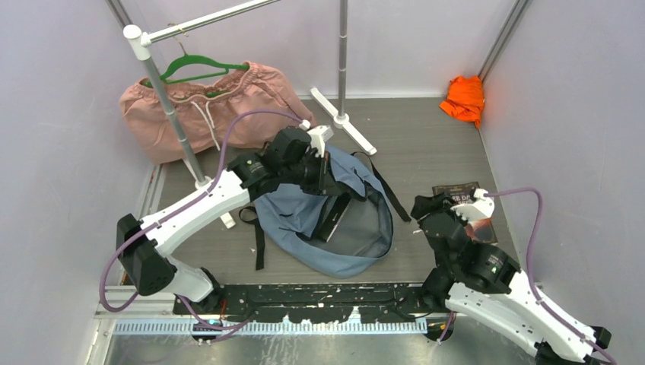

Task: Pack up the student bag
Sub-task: Place the book in the student bag.

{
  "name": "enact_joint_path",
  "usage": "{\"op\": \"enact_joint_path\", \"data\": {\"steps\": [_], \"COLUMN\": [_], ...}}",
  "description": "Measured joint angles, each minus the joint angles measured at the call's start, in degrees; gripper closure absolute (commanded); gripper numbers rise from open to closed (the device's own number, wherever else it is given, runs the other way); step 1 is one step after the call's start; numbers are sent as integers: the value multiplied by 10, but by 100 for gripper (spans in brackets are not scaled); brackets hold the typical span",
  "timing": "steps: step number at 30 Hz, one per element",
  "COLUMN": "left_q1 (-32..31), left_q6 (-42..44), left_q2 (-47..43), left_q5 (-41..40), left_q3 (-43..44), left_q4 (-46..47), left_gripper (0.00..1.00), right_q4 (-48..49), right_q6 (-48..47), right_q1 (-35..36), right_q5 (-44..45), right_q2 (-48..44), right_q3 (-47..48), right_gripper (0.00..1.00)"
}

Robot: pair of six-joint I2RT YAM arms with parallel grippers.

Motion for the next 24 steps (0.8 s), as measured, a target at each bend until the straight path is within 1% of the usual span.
{"op": "enact_joint_path", "data": {"steps": [3, 6, 7, 9, 10, 14, 17, 19, 20, 21, 23, 24], "left_q1": [0, 0, 0, 0, 0, -1, -10, -19, -25, -33, -43, -47], "left_q6": [0, 0, 0, -1, -1, -2, -3, -2, -1, 0, 6, 10], "left_q2": [5, 16, 18, 24, 26, 35, 37, 38, 40, 44, 56, 66], "left_q5": [23, 42, 47, 58, 62, 79, 87, 89, 89, 90, 91, 93], "left_q3": [-17, -33, -38, -50, -54, -66, -68, -68, -67, -66, -62, -54], "left_q4": [8, 18, 21, 27, 28, 33, 40, 46, 48, 48, 44, 36], "left_gripper": [100, 100, 100, 100, 100, 100, 100, 100, 91, 80, 43, 31], "right_q4": [-58, -67, -63, -44, -33, 25, 61, 79, 89, 95, 104, 109], "right_q6": [-23, -54, -69, -105, -118, -168, -192, -205, -211, -216, -227, -232], "right_q1": [-6, -29, -45, -106, -137, -322, -426, -474, -496, -515, -550, -568], "right_q5": [57, 74, 71, 44, 23, -119, -213, -262, -282, -298, -320, -328], "right_q2": [61, 115, 127, 143, 148, 195, 260, 308, 328, 342, 363, 374], "right_q3": [49, 69, 69, 67, 65, 62, 63, 67, 68, 69, 73, 78], "right_gripper": [41, 40, 39, 38, 36, 31, 27, 25, 24, 22, 19, 17]}}
